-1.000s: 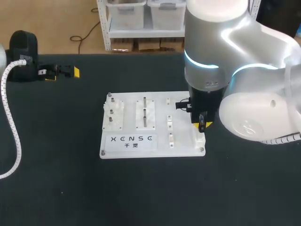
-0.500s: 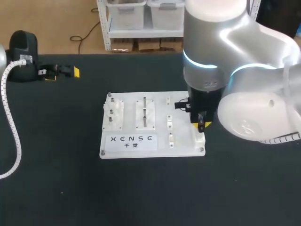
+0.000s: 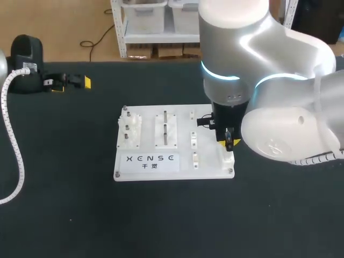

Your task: Insert the USB connector, Ethernet cable, and multi-pin plug into their matching sockets one by one.

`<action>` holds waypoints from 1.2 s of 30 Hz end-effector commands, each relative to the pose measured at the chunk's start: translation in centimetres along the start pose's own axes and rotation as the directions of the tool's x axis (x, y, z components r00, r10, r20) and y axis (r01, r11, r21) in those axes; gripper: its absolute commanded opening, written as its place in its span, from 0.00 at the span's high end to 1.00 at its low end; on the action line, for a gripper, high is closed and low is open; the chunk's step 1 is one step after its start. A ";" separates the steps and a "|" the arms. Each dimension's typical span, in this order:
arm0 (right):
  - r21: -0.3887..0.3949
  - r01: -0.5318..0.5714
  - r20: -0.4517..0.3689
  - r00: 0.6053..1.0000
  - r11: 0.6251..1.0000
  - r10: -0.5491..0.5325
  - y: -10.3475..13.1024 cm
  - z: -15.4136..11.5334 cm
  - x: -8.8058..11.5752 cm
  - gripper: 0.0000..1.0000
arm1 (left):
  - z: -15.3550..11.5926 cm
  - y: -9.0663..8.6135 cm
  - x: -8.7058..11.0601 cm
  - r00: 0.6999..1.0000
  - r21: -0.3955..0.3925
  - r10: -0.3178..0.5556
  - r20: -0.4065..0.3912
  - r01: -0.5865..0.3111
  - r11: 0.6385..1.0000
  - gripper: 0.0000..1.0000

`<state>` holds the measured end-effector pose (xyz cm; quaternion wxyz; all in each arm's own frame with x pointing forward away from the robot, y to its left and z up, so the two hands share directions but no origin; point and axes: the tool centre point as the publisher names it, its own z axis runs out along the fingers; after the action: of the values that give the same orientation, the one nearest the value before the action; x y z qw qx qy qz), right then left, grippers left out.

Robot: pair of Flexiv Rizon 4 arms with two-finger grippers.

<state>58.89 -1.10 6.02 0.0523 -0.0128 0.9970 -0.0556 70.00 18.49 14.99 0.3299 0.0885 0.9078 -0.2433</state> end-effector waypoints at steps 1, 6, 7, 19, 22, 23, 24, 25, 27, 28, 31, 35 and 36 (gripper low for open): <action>0.010 0.000 0.003 1.000 1.000 0.000 0.4 0.6 0.2 1.00 | 0.0 0.0 0.0 1.000 0.000 0.000 0.000 0.000 1.000 0.00; 0.009 0.000 0.000 1.000 1.000 0.000 0.5 0.9 0.3 1.00 | 0.0 0.0 0.0 1.000 0.000 0.000 0.000 0.000 1.000 0.00; 0.008 0.000 0.000 1.000 1.000 0.000 0.5 0.9 0.3 1.00 | 0.0 0.0 0.0 1.000 0.000 0.000 0.000 0.000 1.000 0.00; -0.004 -0.002 0.010 1.000 1.000 0.002 0.5 0.7 0.1 1.00 | 0.0 0.0 0.0 1.000 0.000 0.000 0.000 0.000 1.000 0.00; -0.002 -0.003 0.007 1.000 1.000 0.003 0.4 0.9 0.3 1.00 | 0.0 0.0 0.0 1.000 0.000 0.000 0.000 0.000 1.000 0.00; -0.001 -0.005 0.005 1.000 1.000 0.005 0.3 1.0 0.3 1.00 | 0.0 0.0 0.0 1.000 0.000 0.000 0.000 0.000 1.000 0.00; 0.000 -0.007 0.004 1.000 1.000 0.007 0.3 1.0 0.3 1.00 | 0.0 0.0 0.0 1.000 0.000 0.000 0.000 0.000 1.000 0.00; 0.000 -0.007 0.003 1.000 1.000 0.007 0.3 1.1 0.3 1.00 | 0.0 0.0 0.0 1.000 0.000 0.000 0.000 0.000 1.000 0.00; -0.003 -0.008 0.003 1.000 1.000 0.008 0.3 1.2 0.4 1.00 | 0.0 0.0 0.0 1.000 0.000 0.000 0.000 0.000 1.000 0.00; -0.005 -0.008 0.004 1.000 1.000 0.008 0.3 1.2 0.4 1.00 | 0.0 0.0 0.0 1.000 0.000 0.000 0.000 0.000 1.000 0.00; -0.011 -0.008 0.007 1.000 1.000 0.008 0.3 1.2 0.5 1.00 | 0.0 0.0 0.0 1.000 0.000 0.000 0.000 0.000 1.000 0.00; -0.015 -0.010 0.010 1.000 1.000 0.010 0.3 1.3 0.5 1.00 | 0.0 0.0 0.0 1.000 0.000 0.000 0.000 0.000 1.000 0.00; -0.016 -0.011 0.011 1.000 1.000 0.011 0.3 1.3 0.5 1.00 | 0.0 0.0 0.0 1.000 0.000 0.000 0.000 0.000 1.000 0.00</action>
<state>58.86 -1.01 5.91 0.0527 -0.0090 0.9973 -0.0498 70.00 18.49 14.99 0.3299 0.0885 0.9078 -0.2433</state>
